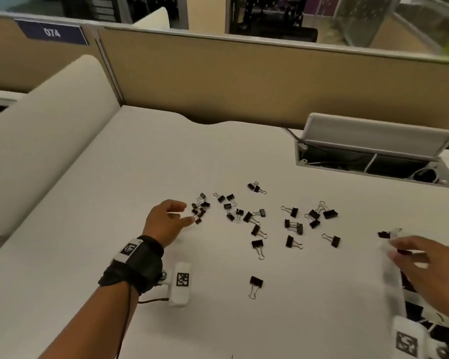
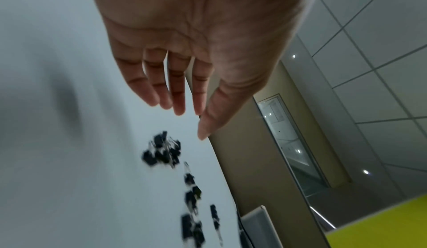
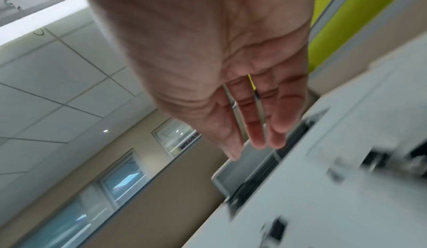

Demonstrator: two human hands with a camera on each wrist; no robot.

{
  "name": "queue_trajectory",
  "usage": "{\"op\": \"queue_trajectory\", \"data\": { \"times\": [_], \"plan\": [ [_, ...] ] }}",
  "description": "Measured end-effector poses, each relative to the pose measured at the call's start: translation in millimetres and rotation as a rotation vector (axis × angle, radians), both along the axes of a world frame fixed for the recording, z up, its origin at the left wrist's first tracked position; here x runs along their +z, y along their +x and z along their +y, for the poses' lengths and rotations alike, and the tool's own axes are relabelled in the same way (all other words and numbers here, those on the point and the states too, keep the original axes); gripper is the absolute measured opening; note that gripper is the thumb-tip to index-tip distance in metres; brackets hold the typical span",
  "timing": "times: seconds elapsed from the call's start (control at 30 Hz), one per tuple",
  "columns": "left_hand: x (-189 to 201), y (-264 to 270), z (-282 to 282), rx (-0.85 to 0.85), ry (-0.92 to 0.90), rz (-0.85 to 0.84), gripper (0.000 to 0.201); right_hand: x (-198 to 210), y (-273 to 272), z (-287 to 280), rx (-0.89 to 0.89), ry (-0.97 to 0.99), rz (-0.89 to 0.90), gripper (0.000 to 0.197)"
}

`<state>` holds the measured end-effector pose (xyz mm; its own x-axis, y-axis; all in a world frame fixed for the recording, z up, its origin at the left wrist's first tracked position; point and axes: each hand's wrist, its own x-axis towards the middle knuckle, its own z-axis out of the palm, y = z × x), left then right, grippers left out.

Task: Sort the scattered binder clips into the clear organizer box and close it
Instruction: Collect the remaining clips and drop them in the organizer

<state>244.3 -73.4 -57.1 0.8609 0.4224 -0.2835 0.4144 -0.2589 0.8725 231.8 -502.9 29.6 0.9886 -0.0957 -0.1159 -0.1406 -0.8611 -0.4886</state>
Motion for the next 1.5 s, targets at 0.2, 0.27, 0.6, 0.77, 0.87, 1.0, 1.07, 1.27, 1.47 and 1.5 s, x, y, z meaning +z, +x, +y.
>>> {"op": "queue_trajectory", "data": {
  "times": [0.2,0.27,0.6,0.77,0.87,1.0,1.07,1.27,1.47,1.5],
  "plan": [
    [-27.5,25.9,28.9,-0.134,0.121,0.037,0.070,-44.8,44.2,128.8,0.223,0.080,0.149,0.026],
    [-35.9,33.2,30.6,-0.249,0.173,0.039,0.083,-62.0,43.8,158.2,0.301,0.103,0.195,0.028],
    [-45.1,67.8,13.1,-0.689,0.524,0.082,0.081,-104.2,44.1,237.3,0.515,0.152,0.177,0.028],
    [-44.8,52.3,14.9,-0.672,0.500,0.031,0.056,-115.4,46.7,241.8,0.494,0.161,0.153,0.030],
    [-45.0,30.4,14.7,-0.647,0.426,0.022,0.055,-117.9,47.2,251.7,0.512,0.170,0.158,0.038],
    [-46.8,5.8,12.8,-0.613,0.346,-0.005,0.053,-118.0,52.2,275.6,0.592,0.112,0.116,0.052],
    [-48.4,-5.3,11.6,-0.586,0.322,-0.026,0.053,-117.8,54.6,287.9,0.607,0.049,0.093,0.059],
    [-51.4,-22.5,7.7,-0.401,0.162,-0.070,0.060,-112.5,60.8,309.9,0.689,-0.117,0.103,0.052],
    [-52.7,-22.9,9.9,-0.294,0.046,-0.042,0.079,-116.1,36.8,306.7,0.862,-0.156,0.018,0.041],
    [-52.3,-22.8,10.3,-0.310,0.053,-0.029,0.081,-116.8,30.6,304.8,0.881,-0.150,0.017,0.040]
  ]
}}
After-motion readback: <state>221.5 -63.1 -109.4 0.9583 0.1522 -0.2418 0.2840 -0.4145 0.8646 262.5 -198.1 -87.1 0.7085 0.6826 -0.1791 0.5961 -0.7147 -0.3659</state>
